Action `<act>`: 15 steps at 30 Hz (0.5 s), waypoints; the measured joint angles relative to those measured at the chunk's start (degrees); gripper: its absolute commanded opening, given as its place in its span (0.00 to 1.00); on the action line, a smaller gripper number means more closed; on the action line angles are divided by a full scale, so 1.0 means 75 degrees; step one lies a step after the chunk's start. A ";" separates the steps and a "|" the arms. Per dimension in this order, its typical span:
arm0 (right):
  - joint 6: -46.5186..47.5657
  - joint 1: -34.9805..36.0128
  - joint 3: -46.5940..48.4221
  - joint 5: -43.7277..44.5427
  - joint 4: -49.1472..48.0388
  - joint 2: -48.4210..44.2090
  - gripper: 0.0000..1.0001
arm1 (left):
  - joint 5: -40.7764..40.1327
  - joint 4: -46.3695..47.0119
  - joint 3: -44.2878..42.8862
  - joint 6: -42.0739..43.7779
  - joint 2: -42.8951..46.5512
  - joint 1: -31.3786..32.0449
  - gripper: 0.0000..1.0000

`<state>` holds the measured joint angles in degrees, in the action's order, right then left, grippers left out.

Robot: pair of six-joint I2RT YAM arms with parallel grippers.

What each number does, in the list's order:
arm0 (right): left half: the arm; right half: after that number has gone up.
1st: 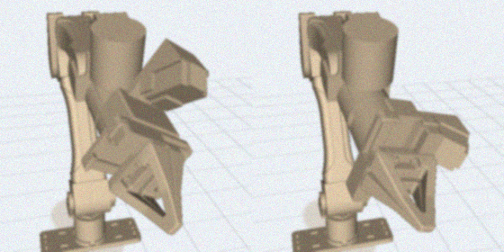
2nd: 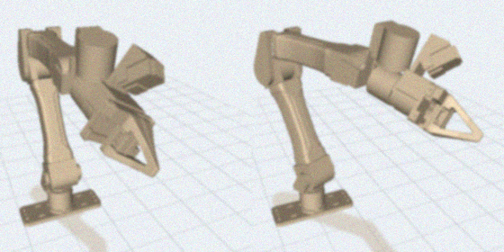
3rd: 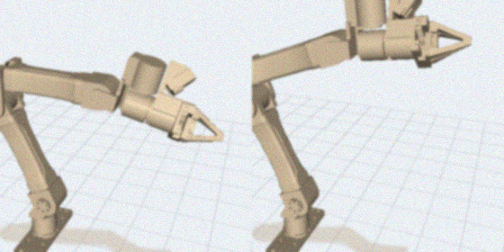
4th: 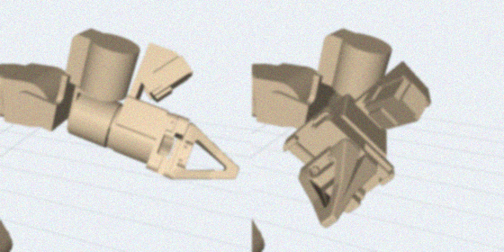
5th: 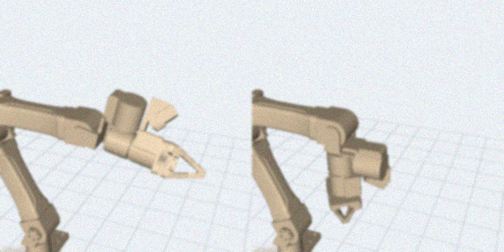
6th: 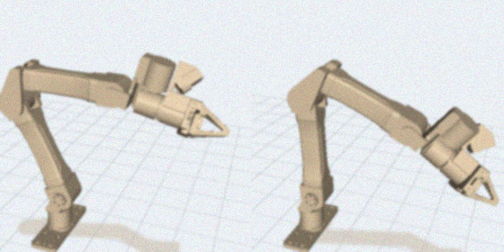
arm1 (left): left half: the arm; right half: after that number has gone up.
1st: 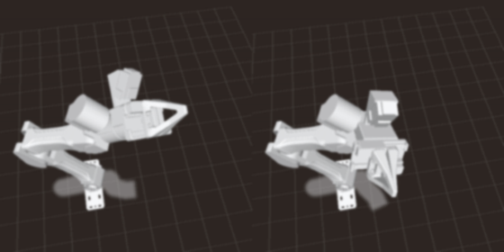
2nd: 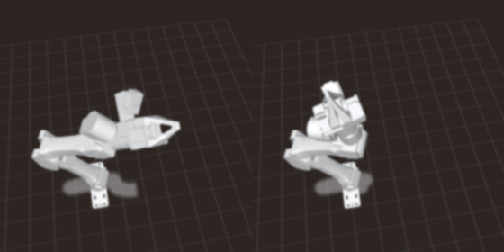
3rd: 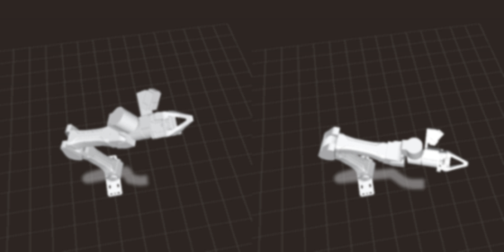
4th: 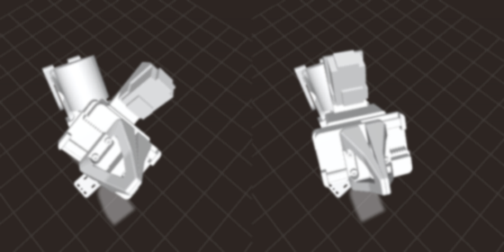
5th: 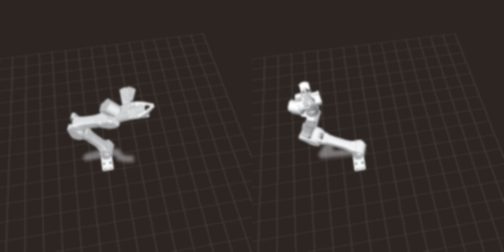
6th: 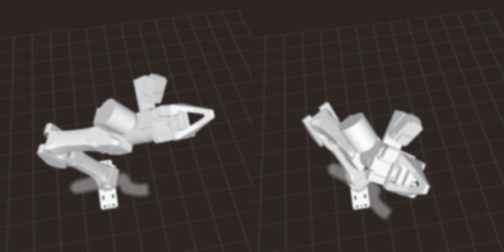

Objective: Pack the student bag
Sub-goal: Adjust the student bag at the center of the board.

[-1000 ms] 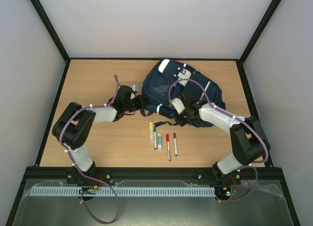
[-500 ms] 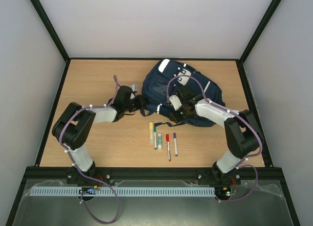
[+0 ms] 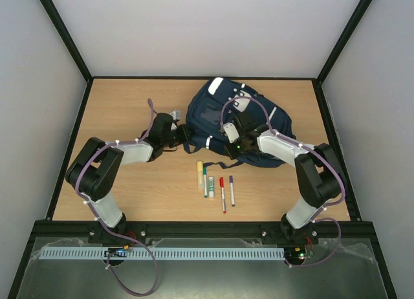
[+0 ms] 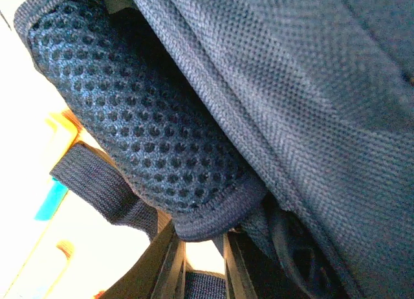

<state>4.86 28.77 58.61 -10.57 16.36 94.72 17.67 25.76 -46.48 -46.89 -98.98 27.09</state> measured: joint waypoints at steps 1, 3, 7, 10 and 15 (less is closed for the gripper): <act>0.0000 -0.0012 -0.0020 -0.0050 -0.0047 -0.0006 0.19 | -0.0012 -0.0003 0.0000 0.0000 0.0000 -0.0003 0.03; -0.0017 -0.0038 -0.0070 -0.0131 -0.0146 -0.0017 0.22 | -0.0023 0.0000 0.0000 0.0000 0.0000 -0.0006 0.02; -0.0108 -0.0041 -0.0073 -0.0187 -0.0184 -0.0012 0.18 | -0.0032 0.0000 0.0000 0.0012 0.0000 -0.0006 0.03; -0.0160 -0.0041 -0.0073 -0.0175 -0.0230 0.0047 0.01 | -0.0052 0.0000 0.0006 0.0029 0.0000 -0.0006 0.02; -0.0233 -0.0073 -0.0073 -0.0315 -0.0268 0.0093 0.01 | -0.0111 0.0006 0.0064 0.0055 0.0000 -0.0032 0.03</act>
<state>3.11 28.23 58.06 -12.93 14.35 95.42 16.84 25.80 -46.00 -46.48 -98.98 26.85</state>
